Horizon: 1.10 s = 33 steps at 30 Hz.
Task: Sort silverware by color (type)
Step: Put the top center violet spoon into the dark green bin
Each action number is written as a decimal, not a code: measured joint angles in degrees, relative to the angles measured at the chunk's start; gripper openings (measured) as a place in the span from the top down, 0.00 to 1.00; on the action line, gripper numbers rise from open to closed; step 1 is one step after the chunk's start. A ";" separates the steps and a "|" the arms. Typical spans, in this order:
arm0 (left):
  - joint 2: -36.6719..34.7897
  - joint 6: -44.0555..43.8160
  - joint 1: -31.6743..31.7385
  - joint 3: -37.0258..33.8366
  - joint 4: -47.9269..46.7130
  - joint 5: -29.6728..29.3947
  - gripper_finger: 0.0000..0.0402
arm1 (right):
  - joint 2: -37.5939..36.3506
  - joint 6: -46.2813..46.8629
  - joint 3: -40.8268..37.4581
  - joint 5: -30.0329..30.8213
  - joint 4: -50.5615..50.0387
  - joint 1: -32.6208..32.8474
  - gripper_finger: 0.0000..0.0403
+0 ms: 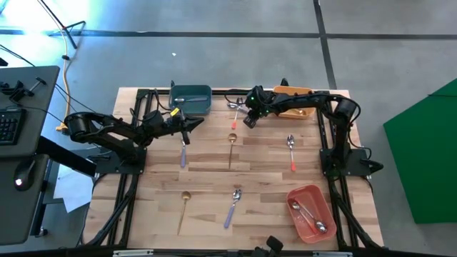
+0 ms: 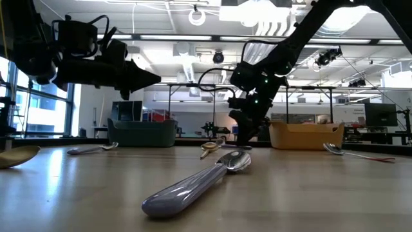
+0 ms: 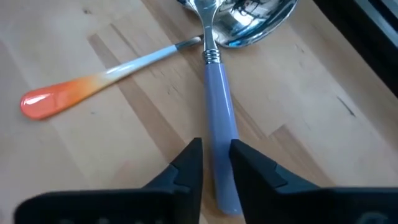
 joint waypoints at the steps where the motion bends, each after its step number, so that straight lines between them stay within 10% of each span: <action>1: 0.00 -0.02 0.00 0.00 0.13 0.00 1.00 | 0.00 0.00 0.13 -0.09 -0.75 0.02 0.86; 24: 0.00 0.03 0.00 0.00 0.22 -0.02 1.00 | 0.09 -0.21 14.69 -0.86 -20.94 2.79 1.00; 33: 0.00 -0.06 0.00 0.00 0.22 -0.04 1.00 | 0.04 1.09 10.34 2.04 -16.04 2.75 0.73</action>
